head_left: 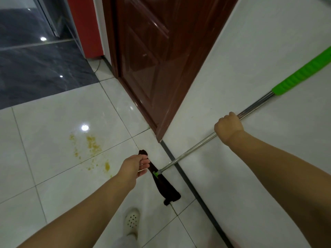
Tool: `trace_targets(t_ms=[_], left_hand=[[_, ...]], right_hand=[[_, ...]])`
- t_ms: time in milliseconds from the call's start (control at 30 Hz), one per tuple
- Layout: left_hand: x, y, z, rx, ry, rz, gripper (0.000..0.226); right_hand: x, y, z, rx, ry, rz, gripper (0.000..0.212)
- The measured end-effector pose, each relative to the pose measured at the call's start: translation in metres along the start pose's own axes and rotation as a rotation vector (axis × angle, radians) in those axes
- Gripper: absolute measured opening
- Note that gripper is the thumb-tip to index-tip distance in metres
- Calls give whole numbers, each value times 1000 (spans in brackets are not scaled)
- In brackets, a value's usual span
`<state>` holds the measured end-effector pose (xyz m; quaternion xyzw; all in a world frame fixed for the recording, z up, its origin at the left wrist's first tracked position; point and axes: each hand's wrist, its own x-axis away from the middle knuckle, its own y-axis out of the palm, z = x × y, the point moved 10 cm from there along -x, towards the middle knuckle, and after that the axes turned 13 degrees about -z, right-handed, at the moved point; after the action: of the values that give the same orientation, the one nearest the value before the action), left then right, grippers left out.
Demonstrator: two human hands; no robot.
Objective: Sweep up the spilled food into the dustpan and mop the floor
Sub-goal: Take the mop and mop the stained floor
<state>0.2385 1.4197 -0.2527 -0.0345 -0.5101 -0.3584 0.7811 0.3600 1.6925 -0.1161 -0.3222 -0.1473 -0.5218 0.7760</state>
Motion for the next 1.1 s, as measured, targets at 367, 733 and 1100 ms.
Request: trace_targets(t_ms=[367,733,1100], left_hand=[[64,49,-81,-4,72,-13,23],[153,29,-195,77,209,51,25],[229,-45,-237,94,287,108,22]], right_hand=[[102,38,-1,31,-2,175,27],[229,90,-2,-32,99,287,25],[315,90,-34,-164,157,217,25]])
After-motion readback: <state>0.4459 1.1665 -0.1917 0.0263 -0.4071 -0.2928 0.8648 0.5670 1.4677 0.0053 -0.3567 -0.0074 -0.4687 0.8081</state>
